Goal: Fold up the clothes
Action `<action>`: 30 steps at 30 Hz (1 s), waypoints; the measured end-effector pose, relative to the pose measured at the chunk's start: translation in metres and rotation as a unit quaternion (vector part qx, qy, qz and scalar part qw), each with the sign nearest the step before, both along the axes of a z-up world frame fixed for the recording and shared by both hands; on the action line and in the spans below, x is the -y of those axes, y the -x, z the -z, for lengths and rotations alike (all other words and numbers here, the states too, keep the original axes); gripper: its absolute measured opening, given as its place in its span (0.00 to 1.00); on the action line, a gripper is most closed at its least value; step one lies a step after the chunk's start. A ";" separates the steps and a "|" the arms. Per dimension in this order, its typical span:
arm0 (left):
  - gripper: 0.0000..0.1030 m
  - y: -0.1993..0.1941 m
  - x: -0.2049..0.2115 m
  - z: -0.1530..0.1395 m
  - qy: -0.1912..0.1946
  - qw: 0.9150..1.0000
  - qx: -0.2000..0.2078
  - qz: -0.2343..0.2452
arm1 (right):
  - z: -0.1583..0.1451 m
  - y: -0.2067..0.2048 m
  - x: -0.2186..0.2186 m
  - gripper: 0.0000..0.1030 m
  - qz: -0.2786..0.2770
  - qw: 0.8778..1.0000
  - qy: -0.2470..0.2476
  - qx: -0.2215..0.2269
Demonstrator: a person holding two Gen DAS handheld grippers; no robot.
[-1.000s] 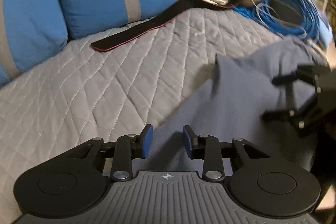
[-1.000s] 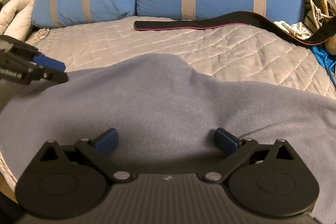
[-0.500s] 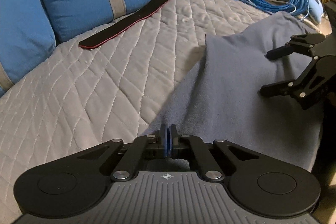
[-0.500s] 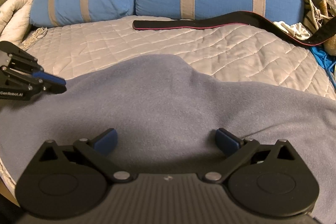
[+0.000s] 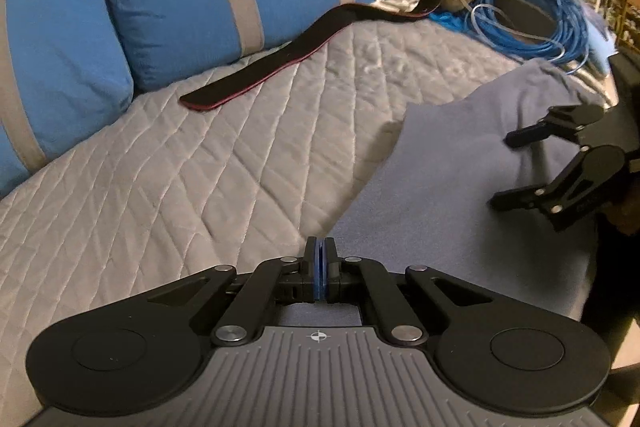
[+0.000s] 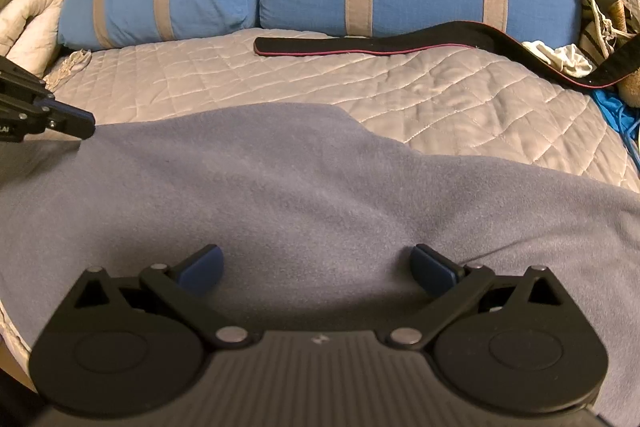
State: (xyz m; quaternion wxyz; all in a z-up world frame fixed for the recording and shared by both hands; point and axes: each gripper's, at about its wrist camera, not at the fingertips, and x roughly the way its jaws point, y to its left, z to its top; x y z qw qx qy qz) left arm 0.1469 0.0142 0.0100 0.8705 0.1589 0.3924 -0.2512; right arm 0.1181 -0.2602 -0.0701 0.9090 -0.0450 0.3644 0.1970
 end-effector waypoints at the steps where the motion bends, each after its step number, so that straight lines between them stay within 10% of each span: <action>1: 0.01 -0.002 0.000 0.003 -0.003 1.000 -0.006 -0.002 | 0.000 0.000 0.000 0.99 0.000 1.000 0.000 0.000; 9: 0.02 -0.012 -0.027 -0.010 0.087 0.995 -0.024 -0.049 | 0.000 0.000 0.000 0.99 -0.001 1.000 0.000 -0.001; 19: 0.28 -0.012 -0.040 -0.001 0.057 0.996 -0.061 -0.037 | -0.001 0.000 -0.001 0.99 -0.001 1.000 0.002 -0.001; 30: 0.00 -0.009 -0.039 0.016 0.007 0.996 -0.079 -0.047 | 0.000 0.001 0.000 0.99 -0.002 1.000 0.002 -0.002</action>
